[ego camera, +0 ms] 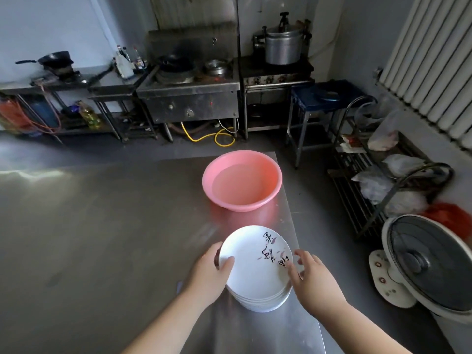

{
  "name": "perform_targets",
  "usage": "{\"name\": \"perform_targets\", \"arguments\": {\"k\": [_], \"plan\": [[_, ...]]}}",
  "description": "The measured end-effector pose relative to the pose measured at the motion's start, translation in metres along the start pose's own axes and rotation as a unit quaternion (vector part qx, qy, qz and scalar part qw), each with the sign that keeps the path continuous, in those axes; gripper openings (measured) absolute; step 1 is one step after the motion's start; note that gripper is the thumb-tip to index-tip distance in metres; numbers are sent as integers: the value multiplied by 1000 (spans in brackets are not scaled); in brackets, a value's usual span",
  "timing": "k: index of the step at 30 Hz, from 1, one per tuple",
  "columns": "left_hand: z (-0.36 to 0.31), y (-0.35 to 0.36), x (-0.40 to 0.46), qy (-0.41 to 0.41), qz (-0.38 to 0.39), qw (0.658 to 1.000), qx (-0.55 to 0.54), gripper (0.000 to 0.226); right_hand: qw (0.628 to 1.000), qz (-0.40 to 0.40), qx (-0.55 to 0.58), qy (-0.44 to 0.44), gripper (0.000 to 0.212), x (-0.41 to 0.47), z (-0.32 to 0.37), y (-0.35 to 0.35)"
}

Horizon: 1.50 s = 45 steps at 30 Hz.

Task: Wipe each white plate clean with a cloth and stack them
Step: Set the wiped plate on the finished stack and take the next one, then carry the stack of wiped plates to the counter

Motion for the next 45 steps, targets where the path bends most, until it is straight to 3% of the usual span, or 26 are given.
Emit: {"name": "perform_targets", "arguments": {"k": [2,5,13,20,28,33,40,45], "plan": [[5,3,-12,-13,14,998,-53,33,997,13,74,28,56,-3,-6,7],[7,3,-32,-12,-2,992,-124,18,984,20,169,57,41,-10,-10,15],[0,3,-39,10,-11,981,-195,6,966,-48,241,83,30,-15,-9,24],[8,18,-30,-40,40,951,-304,16,963,-69,233,116,39,-8,-10,36],[15,34,-26,-77,69,916,-387,62,954,-77,256,135,32,-12,-5,36],[14,38,-25,-86,68,896,-431,61,947,-84,277,140,26,-13,5,25],[3,37,-34,-82,80,875,-470,61,922,-102,337,160,41,-25,13,23],[3,30,-46,-70,85,870,-480,80,918,-109,353,141,34,-31,21,16]]}}
Point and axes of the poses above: each hand's wrist, its own x-axis towards the middle knuckle, its own y-axis out of the palm, z = x × y, the point moved 5 cm from there along x, towards the middle knuckle, and after that the axes turned 7 degrees about -y, right-handed, at the moved point
